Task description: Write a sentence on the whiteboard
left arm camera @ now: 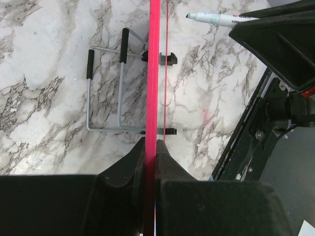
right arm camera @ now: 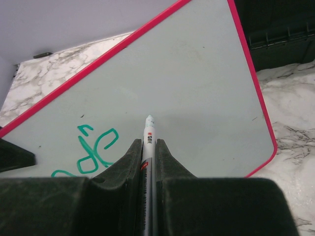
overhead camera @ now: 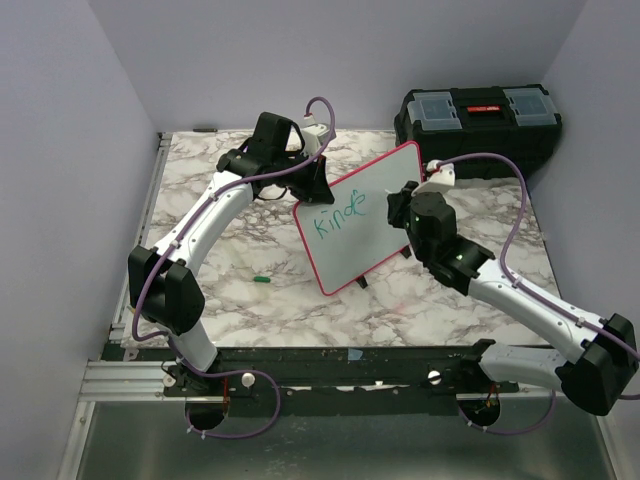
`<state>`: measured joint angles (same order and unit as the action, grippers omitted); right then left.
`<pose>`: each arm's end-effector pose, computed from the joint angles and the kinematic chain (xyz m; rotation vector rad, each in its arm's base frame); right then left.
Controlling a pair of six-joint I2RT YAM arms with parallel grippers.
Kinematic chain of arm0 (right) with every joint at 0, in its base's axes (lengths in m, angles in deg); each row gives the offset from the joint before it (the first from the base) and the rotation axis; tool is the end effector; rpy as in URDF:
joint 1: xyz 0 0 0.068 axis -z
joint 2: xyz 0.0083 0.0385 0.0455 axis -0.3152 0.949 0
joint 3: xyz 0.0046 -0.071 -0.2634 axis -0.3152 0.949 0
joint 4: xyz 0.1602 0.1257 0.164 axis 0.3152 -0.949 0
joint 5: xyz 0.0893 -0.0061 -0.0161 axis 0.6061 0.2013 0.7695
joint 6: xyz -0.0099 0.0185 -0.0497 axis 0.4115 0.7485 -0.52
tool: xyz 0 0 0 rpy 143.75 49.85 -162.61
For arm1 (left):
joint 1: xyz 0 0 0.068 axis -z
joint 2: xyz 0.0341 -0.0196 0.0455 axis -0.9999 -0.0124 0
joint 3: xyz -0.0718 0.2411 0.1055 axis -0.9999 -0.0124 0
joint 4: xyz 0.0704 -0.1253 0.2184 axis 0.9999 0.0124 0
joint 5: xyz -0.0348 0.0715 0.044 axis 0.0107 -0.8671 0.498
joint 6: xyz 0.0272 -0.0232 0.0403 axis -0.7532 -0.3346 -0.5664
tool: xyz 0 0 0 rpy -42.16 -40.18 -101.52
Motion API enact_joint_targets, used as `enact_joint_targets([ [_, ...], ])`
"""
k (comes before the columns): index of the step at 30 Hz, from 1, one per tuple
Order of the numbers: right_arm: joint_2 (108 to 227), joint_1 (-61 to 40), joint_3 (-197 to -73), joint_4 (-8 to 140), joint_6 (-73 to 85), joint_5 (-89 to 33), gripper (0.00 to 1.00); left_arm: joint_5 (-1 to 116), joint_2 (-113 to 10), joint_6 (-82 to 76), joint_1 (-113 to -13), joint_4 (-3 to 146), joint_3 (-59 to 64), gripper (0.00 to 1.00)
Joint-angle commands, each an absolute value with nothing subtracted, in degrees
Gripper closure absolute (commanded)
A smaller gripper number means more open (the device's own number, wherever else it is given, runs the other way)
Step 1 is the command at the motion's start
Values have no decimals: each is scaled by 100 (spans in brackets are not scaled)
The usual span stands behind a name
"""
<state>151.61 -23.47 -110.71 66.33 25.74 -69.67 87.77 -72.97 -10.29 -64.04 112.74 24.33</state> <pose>0.2094 0.1606 0.3268 0.1800 1.7780 0.3173 0.3284 -0.1794 0.3579 0.7741 2.1808 -1.0338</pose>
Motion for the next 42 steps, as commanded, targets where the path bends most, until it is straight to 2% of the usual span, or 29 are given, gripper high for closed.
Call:
enact_joint_targets([
  [1, 15347, -2265, -11244, 6591, 2496, -6949, 99, 8517, -7096, -1276, -6398, 11215, 2522, 100],
  [22, 15587, -2262, -11081, 6851, 2498, -5723, 99, 8534, -7112, -1276, -6398, 11232, 2585, 100],
  [42, 15700, -2265, -11023, 6201, 2717, -6411, 99, 8536, -7090, -1276, -6398, 11223, 2577, 100],
])
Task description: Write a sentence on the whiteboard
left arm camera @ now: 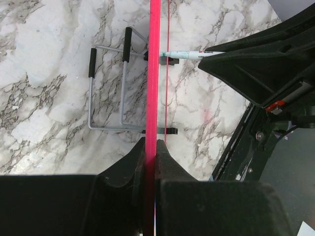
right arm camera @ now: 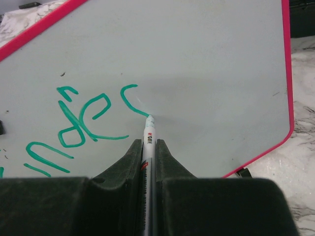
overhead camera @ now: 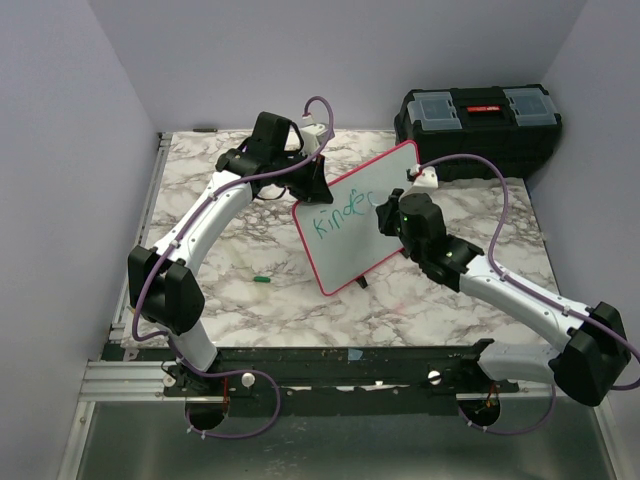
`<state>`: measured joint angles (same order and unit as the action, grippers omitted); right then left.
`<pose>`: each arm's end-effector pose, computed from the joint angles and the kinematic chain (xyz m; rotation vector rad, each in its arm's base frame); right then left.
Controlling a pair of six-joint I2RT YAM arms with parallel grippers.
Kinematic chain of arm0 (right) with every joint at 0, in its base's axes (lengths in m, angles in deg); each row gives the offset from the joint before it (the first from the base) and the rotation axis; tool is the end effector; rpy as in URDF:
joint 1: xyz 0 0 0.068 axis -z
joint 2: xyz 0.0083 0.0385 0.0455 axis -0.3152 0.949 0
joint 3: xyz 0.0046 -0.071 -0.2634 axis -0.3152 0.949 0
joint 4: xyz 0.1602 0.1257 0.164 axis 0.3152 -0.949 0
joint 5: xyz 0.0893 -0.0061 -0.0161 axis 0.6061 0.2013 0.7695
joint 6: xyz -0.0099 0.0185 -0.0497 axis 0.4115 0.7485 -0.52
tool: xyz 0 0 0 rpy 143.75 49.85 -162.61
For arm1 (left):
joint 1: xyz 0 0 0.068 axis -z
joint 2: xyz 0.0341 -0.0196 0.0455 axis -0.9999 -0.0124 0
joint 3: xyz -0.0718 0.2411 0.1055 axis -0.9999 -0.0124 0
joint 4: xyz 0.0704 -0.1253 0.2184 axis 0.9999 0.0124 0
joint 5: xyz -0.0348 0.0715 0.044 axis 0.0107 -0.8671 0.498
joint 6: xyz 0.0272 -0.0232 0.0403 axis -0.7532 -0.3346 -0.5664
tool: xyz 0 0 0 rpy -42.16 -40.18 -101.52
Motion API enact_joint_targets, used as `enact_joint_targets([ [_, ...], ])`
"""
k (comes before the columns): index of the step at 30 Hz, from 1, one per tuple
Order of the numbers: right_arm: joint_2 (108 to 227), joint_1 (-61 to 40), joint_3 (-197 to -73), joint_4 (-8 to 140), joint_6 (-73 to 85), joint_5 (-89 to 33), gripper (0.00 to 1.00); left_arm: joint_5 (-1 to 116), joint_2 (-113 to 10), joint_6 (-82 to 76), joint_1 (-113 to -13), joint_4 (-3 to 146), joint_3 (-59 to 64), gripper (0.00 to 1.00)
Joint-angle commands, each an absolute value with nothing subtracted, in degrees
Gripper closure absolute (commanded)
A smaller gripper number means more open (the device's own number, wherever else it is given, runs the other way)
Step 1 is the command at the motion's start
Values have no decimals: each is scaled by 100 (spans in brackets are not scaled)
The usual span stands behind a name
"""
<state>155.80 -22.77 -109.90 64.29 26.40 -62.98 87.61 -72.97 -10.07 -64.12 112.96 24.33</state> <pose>0.2202 0.1705 0.2993 0.0837 1.9118 0.3424 0.3285 -0.1788 0.3576 0.7667 2.1882 -1.0322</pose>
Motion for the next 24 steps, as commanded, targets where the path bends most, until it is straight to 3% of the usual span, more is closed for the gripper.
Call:
enact_joint_targets([
  [1, 15714, -2263, -11011, 6201, 2734, -6355, 99, 8541, -7088, -1276, -6399, 11226, 2571, 100],
  [14, 15514, -2265, -10952, 6563, 2546, -5344, 99, 8534, -7070, -1276, -6398, 11224, 2567, 100],
  [24, 14909, -2261, -10833, 6502, 2515, -5938, 99, 8526, -7072, -1276, -6398, 11223, 2558, 100],
])
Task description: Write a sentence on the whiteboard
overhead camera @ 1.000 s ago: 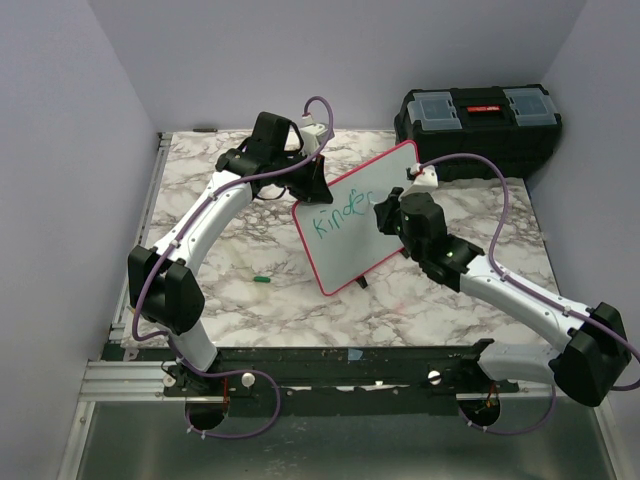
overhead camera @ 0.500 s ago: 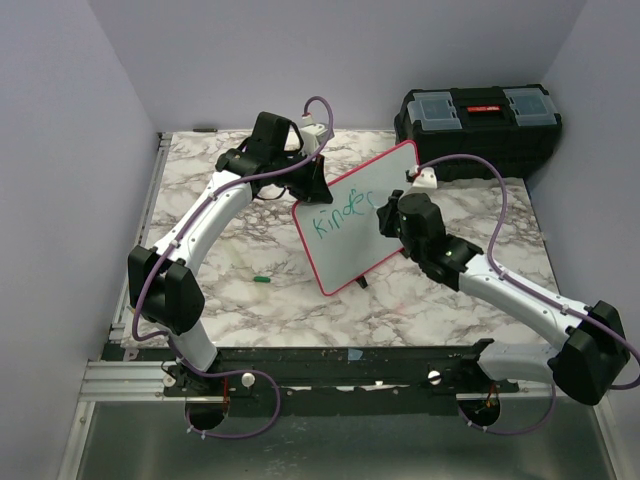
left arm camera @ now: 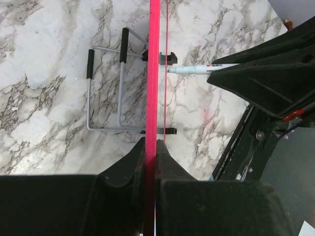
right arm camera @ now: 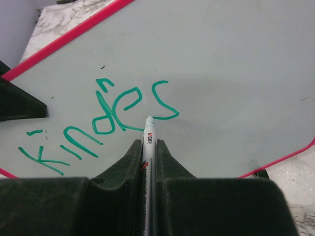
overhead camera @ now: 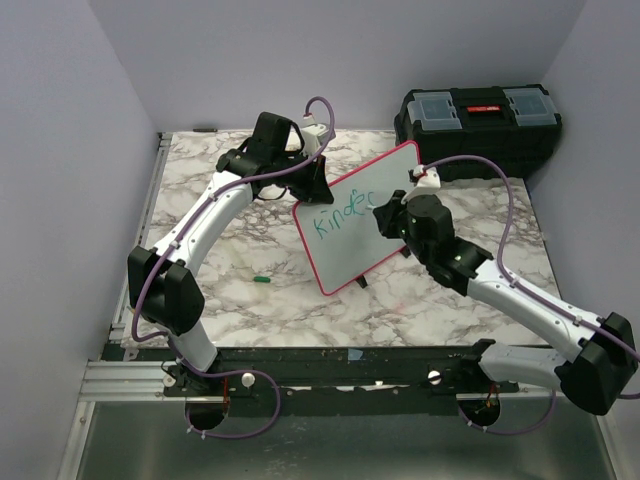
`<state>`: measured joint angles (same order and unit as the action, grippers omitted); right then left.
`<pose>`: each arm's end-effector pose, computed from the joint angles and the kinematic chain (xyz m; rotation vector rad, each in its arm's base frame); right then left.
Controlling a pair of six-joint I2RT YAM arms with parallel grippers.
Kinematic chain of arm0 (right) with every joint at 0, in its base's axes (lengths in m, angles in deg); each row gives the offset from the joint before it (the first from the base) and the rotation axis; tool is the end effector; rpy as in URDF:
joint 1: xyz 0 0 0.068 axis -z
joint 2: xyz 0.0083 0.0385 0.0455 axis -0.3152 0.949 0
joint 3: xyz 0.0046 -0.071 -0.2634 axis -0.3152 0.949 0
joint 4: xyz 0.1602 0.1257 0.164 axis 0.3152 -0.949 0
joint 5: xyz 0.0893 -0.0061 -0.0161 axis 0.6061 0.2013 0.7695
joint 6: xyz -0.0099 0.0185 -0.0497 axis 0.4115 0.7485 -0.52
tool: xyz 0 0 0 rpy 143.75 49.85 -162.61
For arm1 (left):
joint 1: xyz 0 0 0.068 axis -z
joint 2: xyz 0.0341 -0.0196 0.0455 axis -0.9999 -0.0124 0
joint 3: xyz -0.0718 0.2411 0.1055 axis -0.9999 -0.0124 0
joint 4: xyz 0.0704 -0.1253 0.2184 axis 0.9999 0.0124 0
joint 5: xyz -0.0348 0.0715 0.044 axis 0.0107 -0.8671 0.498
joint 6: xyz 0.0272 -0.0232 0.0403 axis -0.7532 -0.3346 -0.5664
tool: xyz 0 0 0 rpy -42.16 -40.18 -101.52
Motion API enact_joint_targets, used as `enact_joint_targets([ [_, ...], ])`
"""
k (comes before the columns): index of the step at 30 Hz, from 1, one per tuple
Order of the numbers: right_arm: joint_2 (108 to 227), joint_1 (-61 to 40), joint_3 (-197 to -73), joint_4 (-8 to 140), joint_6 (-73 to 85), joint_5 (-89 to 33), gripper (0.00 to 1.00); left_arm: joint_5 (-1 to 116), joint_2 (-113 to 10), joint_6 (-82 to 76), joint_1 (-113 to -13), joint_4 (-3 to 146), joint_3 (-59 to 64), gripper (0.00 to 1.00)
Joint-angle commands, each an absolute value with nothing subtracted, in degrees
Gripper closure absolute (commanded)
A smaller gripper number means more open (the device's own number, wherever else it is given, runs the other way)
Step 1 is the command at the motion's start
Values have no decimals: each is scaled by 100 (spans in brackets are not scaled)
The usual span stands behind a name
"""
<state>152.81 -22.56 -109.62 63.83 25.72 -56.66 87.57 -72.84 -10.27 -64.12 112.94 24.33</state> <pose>0.2117 0.1665 0.3094 0.0122 1.9055 0.4536 0.3280 -0.1785 0.3584 0.7703 2.1836 -1.0294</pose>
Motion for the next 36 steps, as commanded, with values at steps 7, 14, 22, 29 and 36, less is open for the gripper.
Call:
enact_joint_targets([
  [7, 14693, -2240, -10863, 6508, 2449, -6650, 99, 8526, -7057, -1276, -6398, 11223, 2552, 100],
  [14, 15099, -1911, -11203, 6480, 2469, -6607, 99, 8526, -7048, -1276, -6398, 11223, 2541, 100],
  [22, 15470, -1610, -11496, 6595, 2384, -6359, 99, 8530, -7047, -1276, -6398, 11227, 2549, 100],
  [29, 15749, -1503, -11607, 6786, 2365, -6134, 99, 8521, -7035, -1285, -6398, 11241, 2559, 100],
  [36, 15932, -1494, -11686, 6926, 2311, -5703, 99, 8508, -7022, -1294, -6392, 11258, 2550, 100],
])
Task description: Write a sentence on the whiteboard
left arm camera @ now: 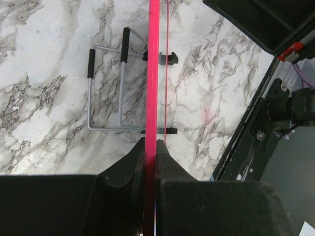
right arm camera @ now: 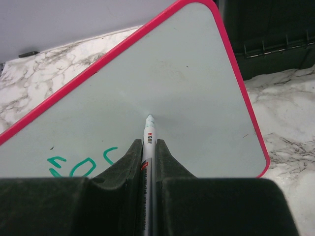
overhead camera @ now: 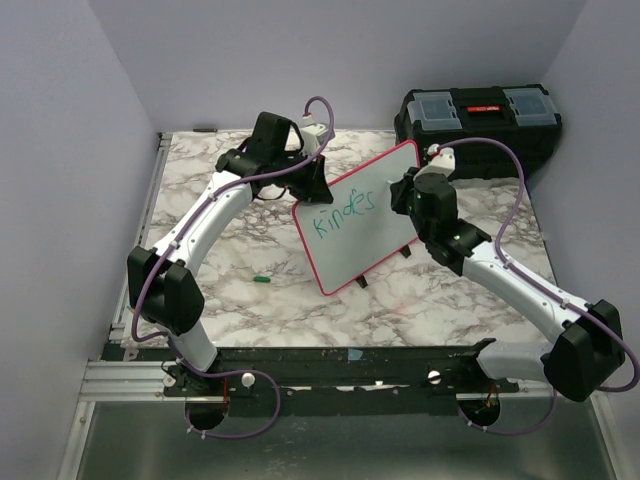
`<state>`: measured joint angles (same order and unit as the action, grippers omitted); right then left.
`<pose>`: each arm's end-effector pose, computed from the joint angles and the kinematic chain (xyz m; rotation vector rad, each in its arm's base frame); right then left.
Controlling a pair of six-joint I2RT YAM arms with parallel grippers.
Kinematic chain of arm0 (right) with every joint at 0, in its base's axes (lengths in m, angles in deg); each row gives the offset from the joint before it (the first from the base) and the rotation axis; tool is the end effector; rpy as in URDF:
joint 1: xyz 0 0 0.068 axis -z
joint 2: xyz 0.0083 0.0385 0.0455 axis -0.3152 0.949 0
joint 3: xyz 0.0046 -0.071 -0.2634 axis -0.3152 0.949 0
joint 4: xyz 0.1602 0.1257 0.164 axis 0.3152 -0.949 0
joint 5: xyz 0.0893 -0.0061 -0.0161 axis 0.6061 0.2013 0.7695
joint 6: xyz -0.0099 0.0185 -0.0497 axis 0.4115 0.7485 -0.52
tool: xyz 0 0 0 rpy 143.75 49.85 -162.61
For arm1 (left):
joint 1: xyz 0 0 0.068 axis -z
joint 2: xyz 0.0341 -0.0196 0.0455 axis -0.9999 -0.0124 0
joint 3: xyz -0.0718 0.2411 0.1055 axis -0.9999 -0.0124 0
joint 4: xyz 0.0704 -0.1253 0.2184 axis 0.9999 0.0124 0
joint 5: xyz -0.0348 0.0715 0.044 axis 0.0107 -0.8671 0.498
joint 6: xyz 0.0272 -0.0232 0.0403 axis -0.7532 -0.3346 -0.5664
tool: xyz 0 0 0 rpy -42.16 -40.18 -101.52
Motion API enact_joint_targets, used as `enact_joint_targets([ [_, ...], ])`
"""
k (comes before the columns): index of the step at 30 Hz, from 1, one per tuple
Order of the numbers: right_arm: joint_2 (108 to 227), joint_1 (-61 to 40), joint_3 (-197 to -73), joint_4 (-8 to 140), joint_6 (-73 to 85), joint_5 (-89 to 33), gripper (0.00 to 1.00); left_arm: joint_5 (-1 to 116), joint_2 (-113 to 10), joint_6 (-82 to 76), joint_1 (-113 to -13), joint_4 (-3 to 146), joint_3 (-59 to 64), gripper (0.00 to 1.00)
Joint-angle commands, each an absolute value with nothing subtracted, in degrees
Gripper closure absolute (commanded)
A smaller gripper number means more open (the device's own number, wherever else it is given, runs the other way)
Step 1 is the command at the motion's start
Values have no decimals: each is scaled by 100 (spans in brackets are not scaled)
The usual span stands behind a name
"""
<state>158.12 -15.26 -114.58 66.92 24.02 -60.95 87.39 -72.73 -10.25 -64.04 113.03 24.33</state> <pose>0.2519 0.1491 0.3217 0.1662 1.8305 0.3056 0.3273 -0.1787 0.3589 0.7700 2.1841 -1.0266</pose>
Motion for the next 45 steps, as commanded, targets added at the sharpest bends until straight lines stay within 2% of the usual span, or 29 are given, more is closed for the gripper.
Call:
enact_joint_targets([
  [1, 15939, -1494, -11696, 6934, 2302, -5655, 99, 8508, -7015, -1294, -6390, 11259, 2543, 100],
  [21, 15663, -1493, -11139, 6992, 2459, -4771, 99, 8512, -6987, -1285, -6389, 11231, 2549, 100],
  [28, 15480, -1488, -10852, 6892, 2574, -5026, 99, 8519, -6995, -1276, -6389, 11223, 2558, 100],
  [36, 15566, -1494, -10993, 6663, 2691, -5957, 99, 8517, -6980, -1276, -6387, 11230, 2532, 100],
  [45, 15711, -1496, -11140, 6483, 2700, -6018, 99, 8506, -6974, -1283, -6380, 11232, 2529, 100],
])
